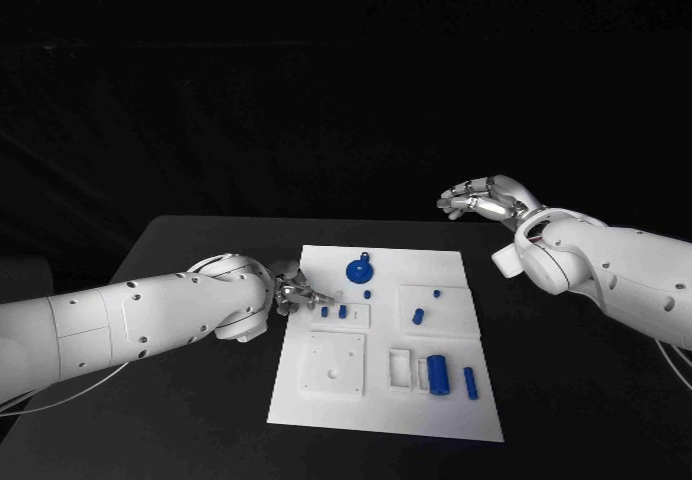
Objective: Assemble the parts on the task board
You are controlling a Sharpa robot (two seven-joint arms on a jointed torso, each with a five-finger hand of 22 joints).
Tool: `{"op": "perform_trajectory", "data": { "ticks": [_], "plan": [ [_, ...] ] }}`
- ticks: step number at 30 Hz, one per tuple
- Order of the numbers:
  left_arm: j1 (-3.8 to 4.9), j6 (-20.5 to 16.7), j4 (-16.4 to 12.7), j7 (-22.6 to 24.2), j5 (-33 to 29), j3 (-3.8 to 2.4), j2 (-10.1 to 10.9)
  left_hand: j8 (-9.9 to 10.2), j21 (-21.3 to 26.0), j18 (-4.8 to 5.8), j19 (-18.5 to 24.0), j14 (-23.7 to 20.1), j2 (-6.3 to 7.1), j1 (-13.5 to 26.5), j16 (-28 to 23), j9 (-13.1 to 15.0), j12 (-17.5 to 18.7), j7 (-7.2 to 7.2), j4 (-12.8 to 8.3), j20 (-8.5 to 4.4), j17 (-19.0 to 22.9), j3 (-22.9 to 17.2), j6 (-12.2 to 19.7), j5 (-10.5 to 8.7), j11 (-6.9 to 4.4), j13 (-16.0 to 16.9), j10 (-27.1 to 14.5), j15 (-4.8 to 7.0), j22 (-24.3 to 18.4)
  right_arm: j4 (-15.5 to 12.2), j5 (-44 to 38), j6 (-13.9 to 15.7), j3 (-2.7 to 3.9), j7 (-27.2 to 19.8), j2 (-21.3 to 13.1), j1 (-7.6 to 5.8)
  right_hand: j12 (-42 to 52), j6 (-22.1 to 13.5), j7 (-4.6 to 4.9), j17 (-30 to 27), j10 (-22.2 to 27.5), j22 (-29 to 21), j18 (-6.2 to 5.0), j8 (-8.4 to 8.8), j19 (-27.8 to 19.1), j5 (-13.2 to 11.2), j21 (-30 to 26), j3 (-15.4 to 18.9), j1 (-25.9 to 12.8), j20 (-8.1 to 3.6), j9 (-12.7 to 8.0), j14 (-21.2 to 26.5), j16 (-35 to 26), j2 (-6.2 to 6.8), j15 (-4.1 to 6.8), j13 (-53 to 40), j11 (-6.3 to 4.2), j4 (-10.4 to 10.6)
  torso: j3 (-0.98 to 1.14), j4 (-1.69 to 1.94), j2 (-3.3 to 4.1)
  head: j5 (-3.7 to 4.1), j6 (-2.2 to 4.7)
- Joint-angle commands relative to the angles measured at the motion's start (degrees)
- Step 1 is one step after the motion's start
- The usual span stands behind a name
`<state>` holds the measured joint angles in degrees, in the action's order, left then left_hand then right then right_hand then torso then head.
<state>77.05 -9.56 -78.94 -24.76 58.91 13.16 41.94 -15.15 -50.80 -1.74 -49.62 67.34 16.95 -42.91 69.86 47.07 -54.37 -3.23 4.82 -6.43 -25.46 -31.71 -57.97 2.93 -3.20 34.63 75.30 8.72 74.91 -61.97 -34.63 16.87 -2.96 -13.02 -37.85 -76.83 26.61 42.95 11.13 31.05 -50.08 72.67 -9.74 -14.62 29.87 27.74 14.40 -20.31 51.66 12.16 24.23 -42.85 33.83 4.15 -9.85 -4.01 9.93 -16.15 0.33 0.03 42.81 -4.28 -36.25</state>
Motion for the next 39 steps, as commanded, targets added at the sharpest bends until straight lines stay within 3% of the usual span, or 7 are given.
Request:
{"op": "perform_trajectory", "data": {
  "ticks": [1, 7, 11, 16, 24, 33, 39],
  "plan": [
    [0.38, -3.16, -0.59, 3.5, -4.98, -0.3, 0.5, -0.2, 0.16, 0.91, 0.29, -0.39, -0.01, -0.39, -0.27, 0.17, 0.25, 0.06, -0.04, -7.45, 0.11, 0.29, 0.23, -0.1, -0.02, -0.12, -0.29, 0.0, -0.04, 0.08, 0.19, -0.12, 0.06, -0.03, 0.01, -0.03, -0.26, 0.12, 1.8, -0.09, -0.13, 0.09, -0.54, -0.21, -0.04, 0.38, -0.26, -0.18, 0.01, 0.33, -0.05, 0.36, 0.37, -0.09, 0.04, 0.06, 0.08, 0.05, 0.03, 0.0, 0.03, -0.01, 0.2],
    [0.54, -6.98, -2.24, 10.18, -5.31, -1.89, 1.38, -0.14, 4.01, 1.74, 5.55, -6.09, -0.06, -2.48, -5.59, -0.03, 5.91, -1.22, -1.45, -5.21, 2.44, 1.61, 2.28, -0.15, 1.29, -2.7, -6.46, -2.85, -1.19, 0.26, 0.19, -0.14, 0.06, -0.07, -0.02, -0.03, -0.26, 0.11, 1.8, -0.1, -0.13, 0.1, -0.54, -0.21, -0.04, 0.39, -0.27, -0.18, 0.0, 0.33, -0.06, 0.36, 0.38, -0.11, 0.04, 0.06, 0.08, 0.07, 0.01, -0.01, 0.03, 0.15, 0.49],
    [0.9, -7.77, -2.65, 16.9, -2.27, -2.03, 0.19, -0.44, 5.27, 1.74, 6.84, -7.96, -3.6, -16.23, -8.93, -0.57, 9.29, -2.4, -9.22, -2.69, 3.83, -2.81, 4.01, 5.6, 2.42, -4.35, -8.36, -5.35, -1.41, 0.55, 0.18, -0.07, 0.06, -0.12, 0.1, -0.02, -0.23, 0.17, 1.77, -0.12, -0.18, 0.14, -0.58, -0.26, -0.01, 0.43, -0.3, -0.27, 0.08, 0.32, -0.06, 0.34, 0.42, -0.24, 0.05, 0.05, 0.05, 0.04, 0.0, 0.04, 0.01, 0.3, 0.77],
    [0.96, -6.73, -1.83, 21.79, 3.64, -2.08, -1.41, 0.65, 9.75, 1.74, 14.04, -13.12, -6.22, -27.7, -16.78, -3.36, 22.43, -4.64, -17.92, 2.92, 6.78, -8.96, 5.92, 4.62, 6.52, -11.79, -14.63, -10.65, -2.09, 0.79, 0.17, -0.26, 0.06, -0.14, 0.22, -0.02, -0.17, 0.29, 1.72, -0.2, -0.27, 0.26, -0.62, -0.36, 0.01, 0.39, -0.38, -0.5, 0.49, 0.31, -0.09, 0.38, 0.48, -0.3, 0.06, 0.04, 0.0, -0.14, 0.01, -0.02, 0.04, 0.43, 0.96],
    [1.43, -7.85, 2.0, 26.59, 12.23, -2.07, -5.38, 2.51, 9.43, 1.36, 9.1, -7.5, -5.89, -28.83, -18.49, -7.94, 37.45, -4.39, -20.56, 1.27, 5.15, -8.26, 5.84, 0.74, 8.59, -19.34, -11.28, -8.9, -1.62, 1.11, 0.15, -0.29, 0.05, -0.01, 0.46, -0.02, -0.17, 0.28, 1.73, -0.28, -0.29, 0.36, -0.63, -0.38, 0.07, 0.7, -0.46, -0.67, 0.53, 0.36, -0.15, 0.37, 0.56, -0.4, 0.05, 0.05, 0.01, -0.02, 0.03, -0.1, 0.07, 0.76, 1.6],
    [1.25, -7.59, 5.3, 25.27, 22.1, -1.89, -9.92, 2.85, 4.29, -2.43, -3.01, 2.35, -5.16, -29.57, -13.75, -9.7, 41.54, -4.29, -19.86, -1.05, 1.7, -7.13, 6.29, 0.38, 7.94, -20.71, -11.84, -6.98, -0.72, 1.42, 0.03, -0.46, 0.05, -0.14, 0.89, 0.0, -0.15, 0.22, 1.79, -0.73, -0.33, 1.02, -0.75, -0.56, 0.3, 8.57, -0.99, -1.56, 0.52, 0.56, -0.44, 0.41, 0.98, -0.24, 0.04, 0.06, 0.04, 0.18, -0.06, -0.12, 0.16, 0.97, 1.99],
    [0.88, -6.6, 8.02, 25.03, 23.95, -1.84, -11.96, 2.96, 3.6, -2.99, -4.31, 3.38, -5.25, -29.19, -12.85, -10.45, 42.98, -4.47, -19.52, -1.11, 0.8, -6.83, 6.32, 0.36, 8.01, -21.22, -12.3, -7.0, -0.43, 1.04, 0.03, -0.38, 0.06, -0.17, 0.83, 0.0, -0.14, 0.19, 1.81, -0.87, -0.33, 1.28, -0.79, -0.63, 0.33, 11.08, -1.16, -1.76, 0.55, 0.6, -0.52, 0.45, 1.11, -0.22, 0.02, 0.06, 0.04, 0.21, -0.12, -0.28, 0.36, 0.95, 2.09]
  ]
}}
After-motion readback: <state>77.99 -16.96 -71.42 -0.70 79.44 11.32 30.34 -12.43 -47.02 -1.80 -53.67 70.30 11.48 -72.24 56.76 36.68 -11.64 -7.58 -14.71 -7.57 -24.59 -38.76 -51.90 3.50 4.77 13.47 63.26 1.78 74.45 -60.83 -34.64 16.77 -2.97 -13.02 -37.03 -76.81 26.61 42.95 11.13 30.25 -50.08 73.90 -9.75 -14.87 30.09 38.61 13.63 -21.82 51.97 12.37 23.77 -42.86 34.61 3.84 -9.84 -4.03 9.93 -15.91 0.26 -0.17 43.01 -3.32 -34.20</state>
